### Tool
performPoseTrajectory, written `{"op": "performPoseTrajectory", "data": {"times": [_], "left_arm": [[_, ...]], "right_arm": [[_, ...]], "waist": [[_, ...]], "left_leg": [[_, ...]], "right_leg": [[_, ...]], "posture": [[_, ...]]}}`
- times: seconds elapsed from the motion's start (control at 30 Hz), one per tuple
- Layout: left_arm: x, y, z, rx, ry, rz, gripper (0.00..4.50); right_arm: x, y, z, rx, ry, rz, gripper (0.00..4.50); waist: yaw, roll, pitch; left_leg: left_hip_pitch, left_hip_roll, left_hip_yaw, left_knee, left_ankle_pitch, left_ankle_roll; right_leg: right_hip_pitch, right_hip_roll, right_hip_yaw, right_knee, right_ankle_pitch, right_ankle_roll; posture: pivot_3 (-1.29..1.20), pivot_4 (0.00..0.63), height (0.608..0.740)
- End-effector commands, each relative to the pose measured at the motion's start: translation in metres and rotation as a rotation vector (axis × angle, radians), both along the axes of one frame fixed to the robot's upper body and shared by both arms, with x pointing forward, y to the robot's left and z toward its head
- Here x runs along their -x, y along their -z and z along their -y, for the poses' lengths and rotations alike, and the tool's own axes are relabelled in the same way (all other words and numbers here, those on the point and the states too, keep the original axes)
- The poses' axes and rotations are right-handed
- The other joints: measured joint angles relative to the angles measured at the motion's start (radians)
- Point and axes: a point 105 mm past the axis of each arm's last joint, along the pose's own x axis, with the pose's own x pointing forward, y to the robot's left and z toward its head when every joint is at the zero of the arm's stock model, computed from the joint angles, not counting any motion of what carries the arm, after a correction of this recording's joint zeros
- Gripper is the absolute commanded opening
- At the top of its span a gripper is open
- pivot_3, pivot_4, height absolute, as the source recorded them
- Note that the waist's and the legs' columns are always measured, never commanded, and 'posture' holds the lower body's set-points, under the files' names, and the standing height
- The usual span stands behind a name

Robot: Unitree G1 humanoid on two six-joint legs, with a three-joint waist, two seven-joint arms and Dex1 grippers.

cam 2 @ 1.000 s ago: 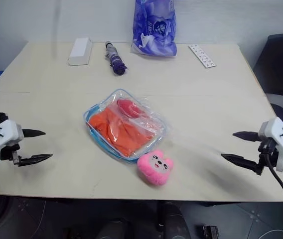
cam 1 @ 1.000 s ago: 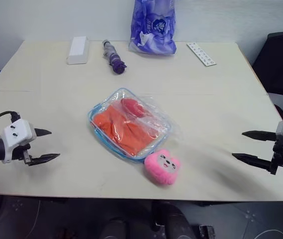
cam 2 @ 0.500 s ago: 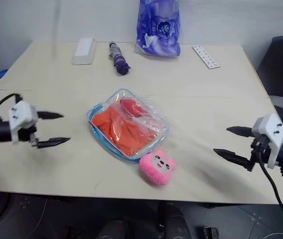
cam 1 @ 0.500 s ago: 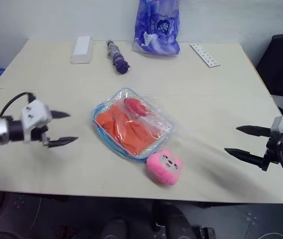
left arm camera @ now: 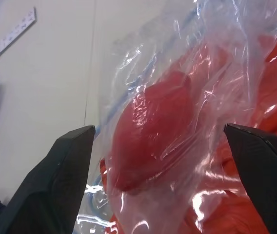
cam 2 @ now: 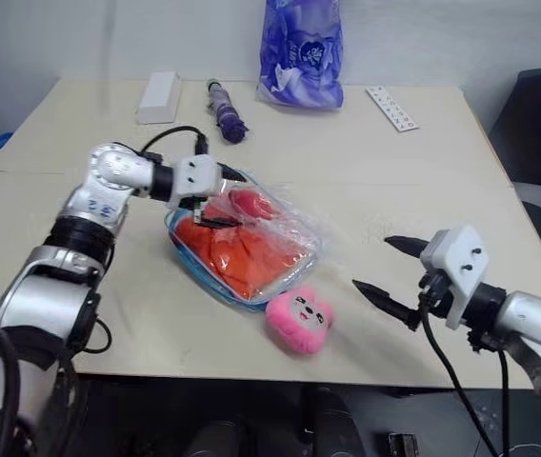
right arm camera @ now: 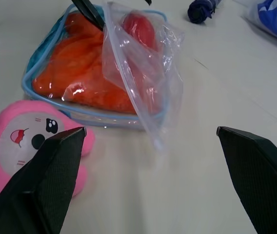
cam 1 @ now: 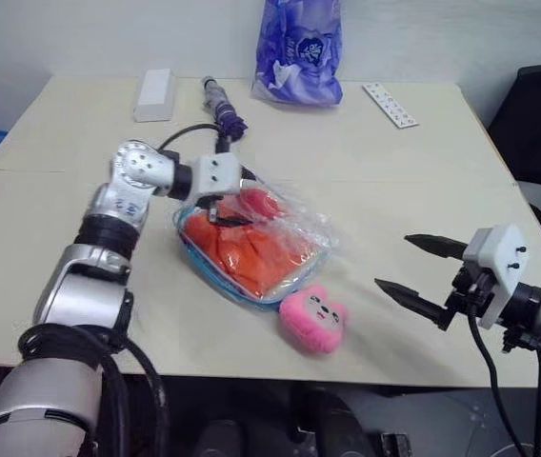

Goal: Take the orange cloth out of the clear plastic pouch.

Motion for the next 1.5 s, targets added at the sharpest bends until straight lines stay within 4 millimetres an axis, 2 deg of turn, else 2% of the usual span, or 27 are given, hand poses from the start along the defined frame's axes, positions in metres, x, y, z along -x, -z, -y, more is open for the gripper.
{"op": "performPoseTrajectory", "data": {"times": [0.03,0.07,0.17,0.43,0.57,0.67,0.73,0.77,0.9,0.97,1.03,1.13,1.23,1.4,1.5], "left_arm": [[-0.011,0.002,0.004,-0.068,-0.037,0.080,4.47],[-0.013,0.004,0.005,-0.078,-0.048,0.092,4.47],[-0.016,0.005,0.008,-0.076,-0.067,0.101,3.89],[-0.014,0.009,0.004,-0.066,-0.061,0.063,1.60],[-0.016,-0.009,-0.007,0.092,-0.120,0.017,0.63],[-0.024,-0.036,-0.052,0.325,-0.308,-0.006,0.63],[-0.022,-0.041,-0.103,0.408,-0.470,0.007,0.63],[-0.019,-0.041,-0.120,0.424,-0.524,0.014,0.63],[0.002,-0.029,-0.200,0.440,-0.835,0.053,0.63],[0.029,-0.010,-0.256,0.454,-1.087,0.042,0.63],[0.056,0.006,-0.289,0.455,-1.263,0.027,0.63],[0.082,0.026,-0.309,0.485,-1.419,-0.004,0.63],[0.097,0.039,-0.316,0.506,-1.504,-0.025,1.17],[0.110,0.038,-0.315,0.541,-1.530,-0.023,2.72],[0.120,0.023,-0.322,0.575,-1.558,-0.001,3.63]], "right_arm": [[0.006,-0.010,-0.006,-0.013,0.016,0.052,4.50],[0.006,-0.010,-0.007,-0.014,0.020,0.054,4.50],[0.007,-0.012,-0.009,-0.016,0.032,0.056,4.50],[0.007,-0.020,-0.016,-0.012,0.012,0.052,4.50],[0.008,-0.021,-0.025,-0.015,-0.059,0.022,4.50],[0.013,-0.021,-0.038,-0.019,-0.185,-0.023,4.50],[0.013,-0.021,-0.044,-0.013,-0.238,-0.032,4.50],[0.012,-0.022,-0.046,-0.012,-0.250,-0.033,4.50],[0.006,-0.022,-0.052,-0.031,-0.288,-0.041,4.50],[0.002,-0.020,-0.055,-0.032,-0.320,-0.052,4.50],[-0.003,-0.019,-0.057,-0.036,-0.349,-0.063,4.50],[-0.009,-0.017,-0.060,-0.032,-0.393,-0.075,4.50],[-0.013,-0.016,-0.063,-0.023,-0.429,-0.080,4.50],[-0.018,-0.016,-0.064,-0.018,-0.452,-0.079,4.50],[-0.018,-0.016,-0.061,-0.018,-0.454,-0.081,4.50]], "waist": [[0.000,-0.001,0.000],[0.000,-0.001,0.000],[0.001,-0.002,0.001],[0.002,-0.002,0.001],[0.001,-0.003,0.001],[-0.010,-0.006,0.003],[-0.023,-0.007,0.004],[-0.034,-0.007,0.004],[-0.041,-0.007,0.004],[-0.043,-0.008,0.004],[-0.047,-0.008,0.004],[-0.027,-0.009,0.003],[-0.004,-0.011,0.003],[0.003,-0.012,0.002],[0.001,-0.012,0.002]], "left_leg": [[0.000,0.000,0.000,0.000,0.000,0.000],[0.000,0.000,0.000,0.000,0.000,0.000],[0.000,0.000,0.000,0.000,0.000,0.000],[0.000,0.000,-0.001,0.000,0.000,0.001],[0.000,0.000,-0.001,0.000,0.000,0.002],[0.000,0.001,-0.001,0.000,0.000,0.002],[0.001,0.003,-0.002,-0.001,0.001,0.001],[0.001,0.004,-0.003,-0.001,0.001,0.001],[0.003,0.005,-0.009,-0.001,0.001,0.000],[0.005,0.005,-0.011,0.000,0.001,0.001],[0.003,0.006,-0.013,0.000,0.001,0.001],[0.001,0.005,-0.015,0.001,0.001,0.002],[0.000,0.004,-0.017,0.002,0.000,0.002],[-0.001,0.004,-0.017,0.002,0.000,0.004],[-0.001,0.004,-0.017,0.002,0.000,0.003]], "right_leg": [[0.000,0.000,0.000,0.000,0.000,0.000],[0.000,0.000,0.000,0.000,0.000,0.000],[0.000,0.000,0.000,0.000,0.000,0.000],[0.000,-0.001,-0.001,0.000,0.000,0.000],[0.000,-0.001,-0.001,0.000,0.000,0.000],[0.000,0.000,0.000,0.001,0.000,0.000],[-0.001,0.000,-0.001,0.001,0.000,0.000],[-0.001,0.000,-0.001,0.001,0.000,0.000],[-0.001,-0.003,0.000,0.004,0.000,0.000],[-0.002,-0.004,-0.002,0.003,0.000,0.000],[-0.002,-0.004,-0.002,0.002,0.000,0.000],[-0.004,-0.006,-0.004,0.001,0.000,0.000],[-0.003,-0.007,-0.005,0.001,0.000,0.000],[-0.003,-0.008,-0.006,0.000,0.000,0.000],[-0.003,-0.008,-0.006,0.000,0.000,0.000]], "posture": [[0.00,0.150,0.740],[0.00,0.150,0.740],[0.00,0.150,0.740],[0.00,0.150,0.740],[0.00,0.150,0.740],[0.00,0.150,0.740],[0.00,0.150,0.740],[0.00,0.150,0.740],[0.00,0.150,0.740],[0.00,0.150,0.740],[0.00,0.150,0.740],[0.00,0.150,0.740],[0.00,0.150,0.740],[0.00,0.150,0.740],[0.00,0.150,0.740]]}}
